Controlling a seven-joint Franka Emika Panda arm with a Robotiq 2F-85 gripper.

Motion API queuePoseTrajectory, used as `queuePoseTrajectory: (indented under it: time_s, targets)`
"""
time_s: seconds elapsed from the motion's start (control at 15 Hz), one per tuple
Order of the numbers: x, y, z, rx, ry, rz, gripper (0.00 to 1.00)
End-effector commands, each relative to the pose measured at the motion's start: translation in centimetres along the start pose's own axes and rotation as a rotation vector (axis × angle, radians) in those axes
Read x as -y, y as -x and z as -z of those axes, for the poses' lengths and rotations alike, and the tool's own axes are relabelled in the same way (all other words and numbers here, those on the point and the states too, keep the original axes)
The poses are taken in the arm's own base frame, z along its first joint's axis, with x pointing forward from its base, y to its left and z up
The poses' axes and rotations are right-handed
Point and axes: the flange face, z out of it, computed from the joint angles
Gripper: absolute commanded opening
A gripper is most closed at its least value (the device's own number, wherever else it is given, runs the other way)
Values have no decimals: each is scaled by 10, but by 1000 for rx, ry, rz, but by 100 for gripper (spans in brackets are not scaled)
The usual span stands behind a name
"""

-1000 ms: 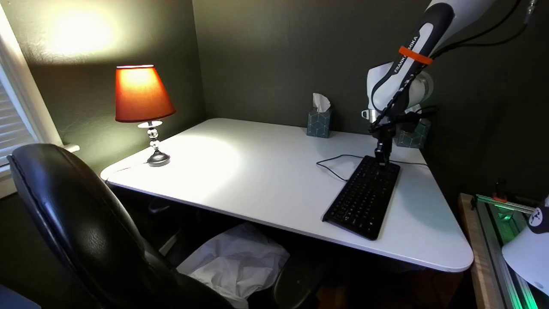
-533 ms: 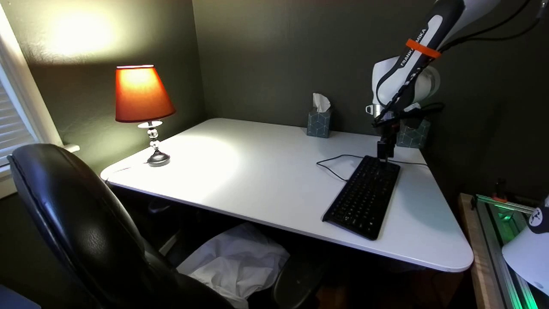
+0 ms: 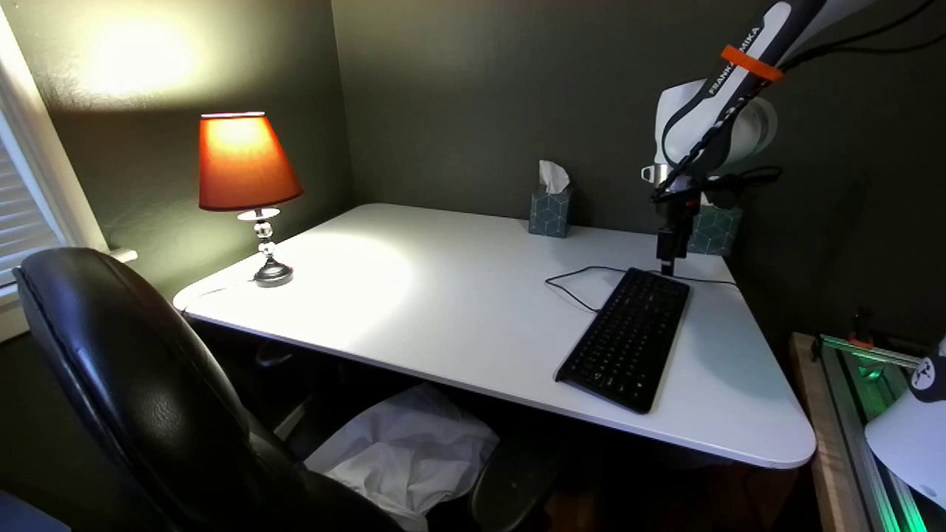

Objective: Press a key on the keyboard

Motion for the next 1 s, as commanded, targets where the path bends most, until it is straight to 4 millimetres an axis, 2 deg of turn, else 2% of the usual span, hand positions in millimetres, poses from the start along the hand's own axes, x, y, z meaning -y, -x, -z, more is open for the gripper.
queuePoseTrajectory:
  time_s: [0.0,0.53,0.93]
  targets:
    - [0,18,16,-4,-3,-14,100]
    - [7,38,41,-60,6,-10,100]
    - [13,60,63,-148,1,1,100]
